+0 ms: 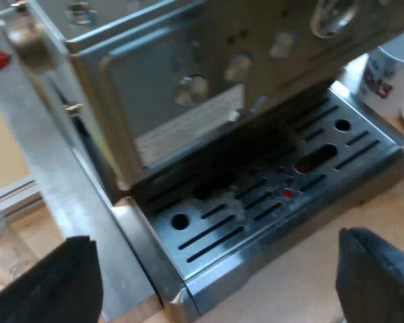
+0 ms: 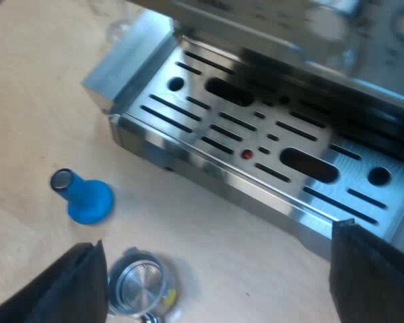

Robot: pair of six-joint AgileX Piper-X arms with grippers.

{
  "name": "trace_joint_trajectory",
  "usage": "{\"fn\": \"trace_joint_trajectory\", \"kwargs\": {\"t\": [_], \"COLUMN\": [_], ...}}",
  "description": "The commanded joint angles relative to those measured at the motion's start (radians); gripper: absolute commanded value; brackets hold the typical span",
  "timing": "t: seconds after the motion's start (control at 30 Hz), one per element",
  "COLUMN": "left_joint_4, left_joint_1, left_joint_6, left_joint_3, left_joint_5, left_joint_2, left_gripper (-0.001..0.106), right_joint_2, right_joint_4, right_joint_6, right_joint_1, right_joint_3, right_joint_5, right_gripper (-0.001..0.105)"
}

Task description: Grind coffee beans and then tamp

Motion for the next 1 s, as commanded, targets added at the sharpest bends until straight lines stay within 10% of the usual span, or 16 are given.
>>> {"fn": "trace_joint_trajectory", "kwargs": {"t": [0.03, 0.63, 1.0], "left_joint_4": [-0.008, 0.047, 0.051], "left_joint_1": [0.057, 0.134, 0.134], "left_joint_6": [-0.015, -0.033, -0.036], "left_joint_3": [-0.016, -0.022, -0.022], "left_joint_5": [0.032, 0.031, -0.009], "left_joint_2": [-0.005, -0.005, -0.101], "left_gripper": [0.073, 0.073, 0.073], "right_joint_2": [-0.029, -0.261, -0.423], "right_joint_4": [0.041, 0.277, 0.307], "right_joint_6": [-0.030, -0.268, -0.348], "right_joint_1": [-0.100, -0.667, -0.735], "right_joint_3": [-0.007, -0.003, -0.003], "right_joint_5": [-0.054, -0.064, -0.062], "right_gripper": [0.069, 0.069, 0.069]}}
